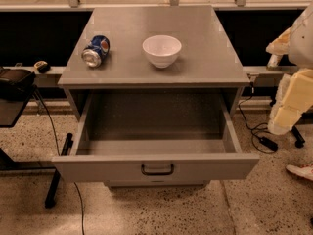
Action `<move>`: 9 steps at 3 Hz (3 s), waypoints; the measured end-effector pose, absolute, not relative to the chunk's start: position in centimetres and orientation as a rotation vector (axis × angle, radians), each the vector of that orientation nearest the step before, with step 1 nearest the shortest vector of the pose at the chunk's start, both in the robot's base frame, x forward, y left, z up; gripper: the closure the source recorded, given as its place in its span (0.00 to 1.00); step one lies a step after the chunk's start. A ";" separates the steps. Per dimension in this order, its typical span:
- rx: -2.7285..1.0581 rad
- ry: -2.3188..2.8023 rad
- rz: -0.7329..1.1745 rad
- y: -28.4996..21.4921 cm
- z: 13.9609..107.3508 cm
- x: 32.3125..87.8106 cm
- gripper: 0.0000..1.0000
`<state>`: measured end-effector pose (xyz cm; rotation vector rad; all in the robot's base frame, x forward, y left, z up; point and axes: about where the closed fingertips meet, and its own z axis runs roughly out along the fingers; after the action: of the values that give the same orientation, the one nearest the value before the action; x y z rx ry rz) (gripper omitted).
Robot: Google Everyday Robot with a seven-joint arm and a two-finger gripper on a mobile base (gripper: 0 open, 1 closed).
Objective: Place pepsi can into top drawer
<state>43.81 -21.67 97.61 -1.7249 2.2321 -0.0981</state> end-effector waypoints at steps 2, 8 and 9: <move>-1.750 2.230 -0.106 -19.3 97.3 46.4 0.00; -1.550 2.168 -0.007 4.1 96.1 67.5 0.00; -1.291 2.286 -0.012 5.8 96.3 73.0 0.00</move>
Offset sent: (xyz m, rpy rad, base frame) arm 0.0964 0.0891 -0.0157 -0.0608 0.0491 0.0492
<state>72.97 5.76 96.34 -1.2910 2.2865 -0.0124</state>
